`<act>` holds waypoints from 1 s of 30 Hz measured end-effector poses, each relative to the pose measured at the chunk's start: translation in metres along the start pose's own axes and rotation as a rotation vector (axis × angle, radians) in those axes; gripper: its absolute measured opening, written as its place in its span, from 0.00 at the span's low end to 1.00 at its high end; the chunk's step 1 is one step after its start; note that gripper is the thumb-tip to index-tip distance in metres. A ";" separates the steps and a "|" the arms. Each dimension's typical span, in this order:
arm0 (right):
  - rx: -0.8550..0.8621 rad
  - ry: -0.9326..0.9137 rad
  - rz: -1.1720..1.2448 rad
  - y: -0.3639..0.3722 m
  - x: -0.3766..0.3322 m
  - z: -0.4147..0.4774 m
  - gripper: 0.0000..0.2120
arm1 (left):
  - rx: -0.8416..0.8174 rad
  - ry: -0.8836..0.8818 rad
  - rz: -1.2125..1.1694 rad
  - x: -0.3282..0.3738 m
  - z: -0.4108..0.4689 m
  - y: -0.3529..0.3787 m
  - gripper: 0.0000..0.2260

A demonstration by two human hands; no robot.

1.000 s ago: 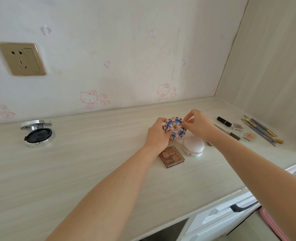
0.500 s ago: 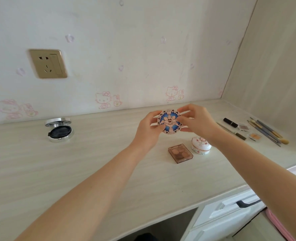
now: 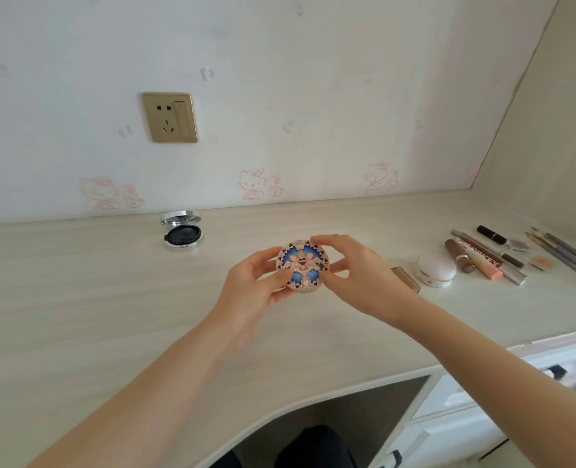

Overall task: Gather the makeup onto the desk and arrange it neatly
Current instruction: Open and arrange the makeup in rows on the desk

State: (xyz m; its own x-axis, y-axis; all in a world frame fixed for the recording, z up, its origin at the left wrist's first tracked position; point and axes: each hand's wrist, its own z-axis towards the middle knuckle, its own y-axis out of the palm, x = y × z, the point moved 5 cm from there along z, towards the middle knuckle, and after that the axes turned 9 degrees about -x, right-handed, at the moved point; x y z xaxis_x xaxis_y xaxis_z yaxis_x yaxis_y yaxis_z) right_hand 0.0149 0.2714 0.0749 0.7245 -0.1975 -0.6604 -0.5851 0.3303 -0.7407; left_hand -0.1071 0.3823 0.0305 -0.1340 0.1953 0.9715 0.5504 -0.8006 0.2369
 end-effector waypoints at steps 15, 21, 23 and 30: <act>-0.127 -0.144 -0.121 0.066 -0.041 -0.007 0.30 | 0.040 -0.022 -0.219 -0.001 -0.052 -0.043 0.10; -0.123 -0.114 -0.113 0.071 -0.039 -0.007 0.31 | -0.021 -0.057 -0.385 -0.004 -0.054 -0.040 0.18; -0.121 -0.123 -0.144 0.072 -0.040 -0.008 0.31 | -0.050 -0.073 -0.454 -0.005 -0.054 -0.039 0.18; -0.129 -0.240 -0.107 0.071 -0.055 -0.008 0.30 | -0.090 -0.072 -0.468 -0.009 -0.051 -0.039 0.18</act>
State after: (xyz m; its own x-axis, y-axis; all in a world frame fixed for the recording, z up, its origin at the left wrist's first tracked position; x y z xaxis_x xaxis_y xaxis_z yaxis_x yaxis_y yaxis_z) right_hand -0.0694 0.2981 0.0576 0.8409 0.0043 -0.5412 -0.5314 0.1962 -0.8241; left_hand -0.1694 0.3829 0.0124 -0.2912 0.5829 0.7586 0.3707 -0.6622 0.6512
